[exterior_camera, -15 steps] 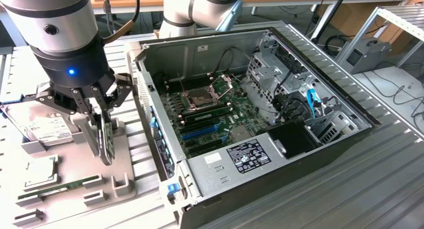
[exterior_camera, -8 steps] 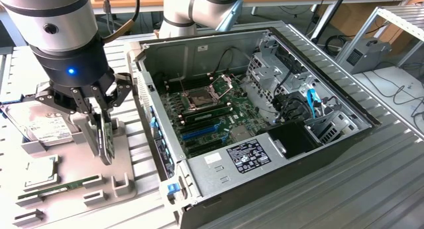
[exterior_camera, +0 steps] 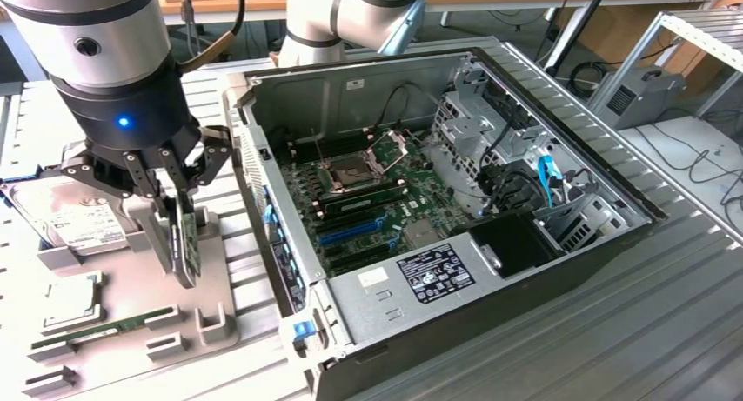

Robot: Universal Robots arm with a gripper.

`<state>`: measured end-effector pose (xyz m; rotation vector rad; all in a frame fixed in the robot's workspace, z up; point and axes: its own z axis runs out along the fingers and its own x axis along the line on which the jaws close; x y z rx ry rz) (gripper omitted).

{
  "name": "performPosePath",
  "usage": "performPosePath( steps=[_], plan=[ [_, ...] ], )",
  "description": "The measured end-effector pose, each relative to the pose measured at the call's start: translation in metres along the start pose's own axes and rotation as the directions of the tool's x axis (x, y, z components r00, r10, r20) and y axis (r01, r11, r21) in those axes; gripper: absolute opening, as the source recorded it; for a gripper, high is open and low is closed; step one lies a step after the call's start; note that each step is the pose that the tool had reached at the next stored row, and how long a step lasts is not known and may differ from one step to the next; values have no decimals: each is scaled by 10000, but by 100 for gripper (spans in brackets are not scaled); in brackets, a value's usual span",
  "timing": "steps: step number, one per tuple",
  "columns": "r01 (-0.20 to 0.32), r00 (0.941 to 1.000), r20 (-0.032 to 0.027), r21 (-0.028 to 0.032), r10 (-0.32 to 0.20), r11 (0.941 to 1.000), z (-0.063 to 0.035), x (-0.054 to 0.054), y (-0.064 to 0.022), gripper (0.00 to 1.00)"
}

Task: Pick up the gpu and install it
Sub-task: 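Pick up the gpu and move the gpu toward the slot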

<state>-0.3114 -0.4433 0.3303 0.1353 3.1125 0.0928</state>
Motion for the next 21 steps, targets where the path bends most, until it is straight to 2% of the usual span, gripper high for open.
performPosePath(
  steps=[21],
  plan=[
    [0,10000,-1,-8,0,10000,-59,-1,4,26]
  ],
)
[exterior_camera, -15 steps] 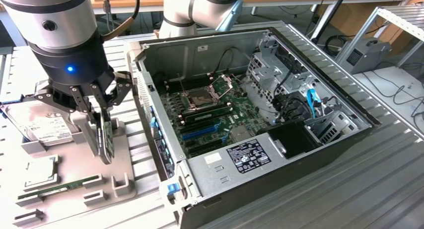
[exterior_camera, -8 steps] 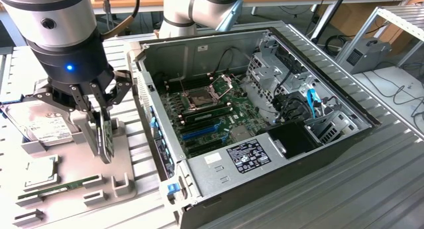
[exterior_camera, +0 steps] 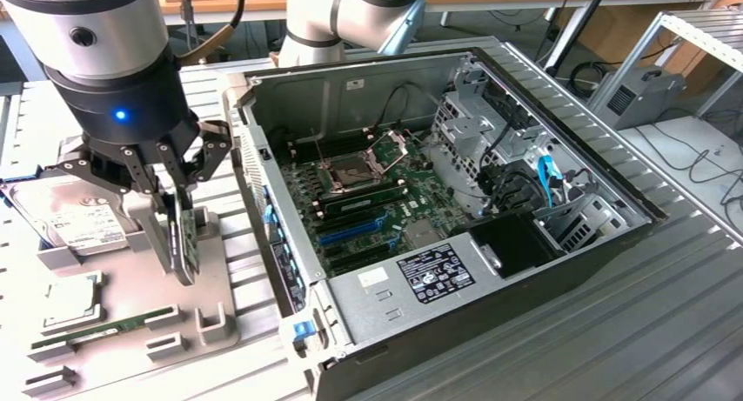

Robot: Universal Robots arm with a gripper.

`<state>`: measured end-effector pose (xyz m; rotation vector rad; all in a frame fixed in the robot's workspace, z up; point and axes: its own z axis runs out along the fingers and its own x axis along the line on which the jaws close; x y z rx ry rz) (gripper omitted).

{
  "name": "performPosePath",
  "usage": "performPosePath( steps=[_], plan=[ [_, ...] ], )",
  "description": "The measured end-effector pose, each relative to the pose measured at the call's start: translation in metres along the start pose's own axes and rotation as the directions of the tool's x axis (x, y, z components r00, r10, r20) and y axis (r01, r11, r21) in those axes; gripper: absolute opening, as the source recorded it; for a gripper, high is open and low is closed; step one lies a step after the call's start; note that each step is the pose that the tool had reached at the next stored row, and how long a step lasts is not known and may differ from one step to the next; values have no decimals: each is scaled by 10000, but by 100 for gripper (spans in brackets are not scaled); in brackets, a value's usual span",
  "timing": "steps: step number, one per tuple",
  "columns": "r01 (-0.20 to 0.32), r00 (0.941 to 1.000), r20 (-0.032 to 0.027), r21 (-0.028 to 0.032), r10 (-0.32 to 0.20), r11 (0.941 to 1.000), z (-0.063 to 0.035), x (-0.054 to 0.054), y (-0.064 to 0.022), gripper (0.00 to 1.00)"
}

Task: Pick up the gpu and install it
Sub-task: 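Pick up the gpu and move the gpu toward the slot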

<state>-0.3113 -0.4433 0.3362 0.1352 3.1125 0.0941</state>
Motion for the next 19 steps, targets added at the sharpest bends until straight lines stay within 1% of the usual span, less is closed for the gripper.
performPosePath(
  steps=[12,14,19],
  plan=[
    [0,10000,0,0,0,10000,-20,0,1,26],
    [0,10000,0,0,0,10000,-44,-1,3,26],
    [0,10000,0,0,0,10000,-56,-1,3,26]
  ],
)
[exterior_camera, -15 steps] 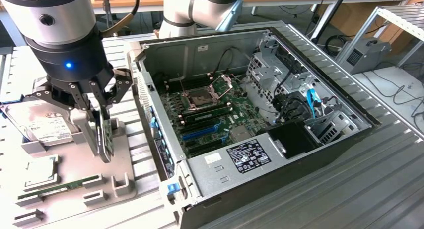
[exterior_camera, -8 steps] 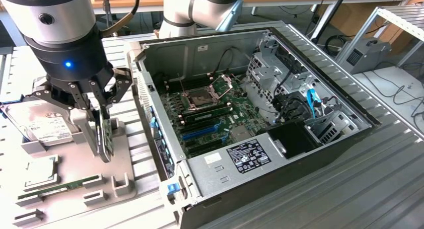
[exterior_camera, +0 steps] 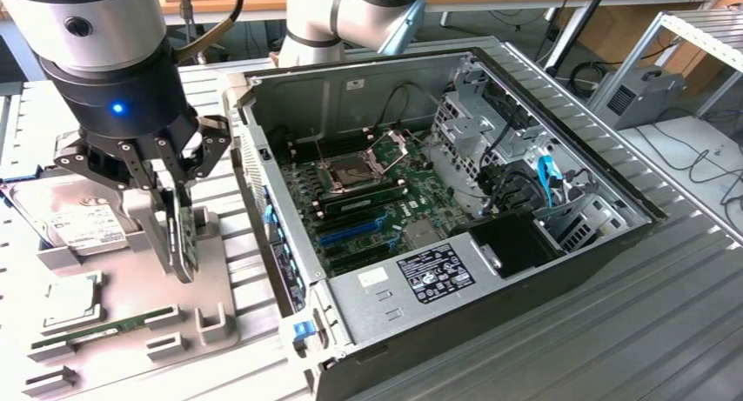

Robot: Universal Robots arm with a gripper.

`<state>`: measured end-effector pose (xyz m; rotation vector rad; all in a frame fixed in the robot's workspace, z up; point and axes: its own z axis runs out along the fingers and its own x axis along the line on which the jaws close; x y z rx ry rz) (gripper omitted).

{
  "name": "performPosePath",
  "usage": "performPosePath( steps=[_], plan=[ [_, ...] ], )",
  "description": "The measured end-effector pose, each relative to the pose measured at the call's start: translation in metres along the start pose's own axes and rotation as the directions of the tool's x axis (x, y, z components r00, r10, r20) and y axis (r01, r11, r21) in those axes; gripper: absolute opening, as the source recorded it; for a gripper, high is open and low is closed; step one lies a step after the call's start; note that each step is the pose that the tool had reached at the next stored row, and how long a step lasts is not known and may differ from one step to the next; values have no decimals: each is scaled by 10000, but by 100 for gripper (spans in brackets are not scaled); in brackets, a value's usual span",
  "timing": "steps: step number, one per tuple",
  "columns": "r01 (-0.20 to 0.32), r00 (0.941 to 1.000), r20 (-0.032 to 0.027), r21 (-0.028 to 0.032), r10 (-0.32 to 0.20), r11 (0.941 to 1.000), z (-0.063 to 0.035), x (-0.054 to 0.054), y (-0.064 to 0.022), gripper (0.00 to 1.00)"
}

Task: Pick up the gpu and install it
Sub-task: 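Pick up the gpu and move the gpu toward the slot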

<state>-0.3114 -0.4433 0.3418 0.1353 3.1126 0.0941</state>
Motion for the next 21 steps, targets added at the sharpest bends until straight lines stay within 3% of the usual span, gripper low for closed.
performPosePath(
  steps=[21],
  plan=[
    [0,10000,1,-1,0,10000,-66,-1,4,26]
  ],
)
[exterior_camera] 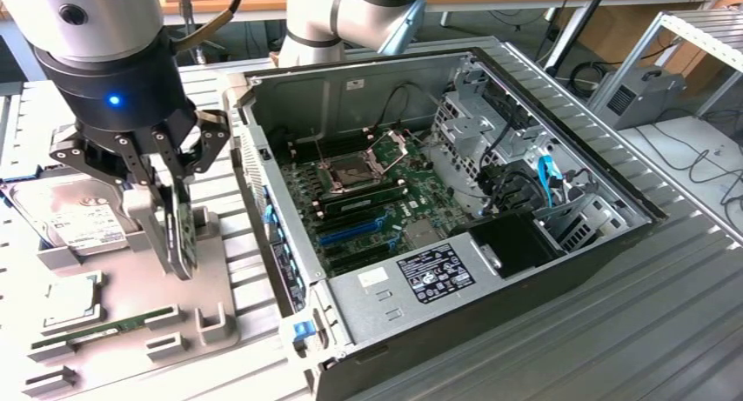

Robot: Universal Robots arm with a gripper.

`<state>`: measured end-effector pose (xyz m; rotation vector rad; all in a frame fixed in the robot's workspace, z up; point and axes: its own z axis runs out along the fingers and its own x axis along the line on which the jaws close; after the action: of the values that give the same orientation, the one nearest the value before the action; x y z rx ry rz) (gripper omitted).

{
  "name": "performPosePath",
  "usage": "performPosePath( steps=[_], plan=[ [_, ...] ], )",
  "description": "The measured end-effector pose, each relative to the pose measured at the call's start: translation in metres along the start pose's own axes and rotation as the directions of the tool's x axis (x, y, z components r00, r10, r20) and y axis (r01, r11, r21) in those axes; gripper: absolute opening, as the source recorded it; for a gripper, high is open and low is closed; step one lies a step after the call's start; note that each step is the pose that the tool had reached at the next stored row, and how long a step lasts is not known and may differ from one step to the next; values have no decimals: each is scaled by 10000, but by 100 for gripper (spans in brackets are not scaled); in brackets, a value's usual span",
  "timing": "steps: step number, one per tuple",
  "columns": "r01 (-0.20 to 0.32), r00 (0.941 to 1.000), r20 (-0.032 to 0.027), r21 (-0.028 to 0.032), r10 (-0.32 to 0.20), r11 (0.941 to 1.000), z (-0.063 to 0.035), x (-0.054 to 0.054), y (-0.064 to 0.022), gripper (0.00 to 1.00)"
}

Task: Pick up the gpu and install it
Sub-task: 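Pick up the gpu and move the gpu toward the slot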

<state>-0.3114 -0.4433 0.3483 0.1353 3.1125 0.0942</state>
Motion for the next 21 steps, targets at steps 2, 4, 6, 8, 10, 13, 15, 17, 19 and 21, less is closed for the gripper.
performPosePath(
  steps=[2,4,6,8,10,13,15,17,19,21],
  plan=[
    [0,10000,-1,1,0,10000,-8,0,1,26],
    [0,10000,0,0,0,10000,-13,0,1,26],
    [0,10000,0,0,0,10000,-20,-1,1,26],
    [0,10000,0,0,0,10000,-24,-1,1,26],
    [0,10000,-1,1,0,10000,-32,-1,2,26],
    [0,10000,-1,1,0,10000,-38,-1,2,26],
    [0,10000,0,0,0,10000,-44,-1,3,26],
    [0,10000,-1,1,0,10000,-50,-1,3,26],
    [0,10000,-1,1,0,10000,-57,-1,3,26],
    [0,10000,-1,1,0,10000,-65,-2,4,26]
  ],
)
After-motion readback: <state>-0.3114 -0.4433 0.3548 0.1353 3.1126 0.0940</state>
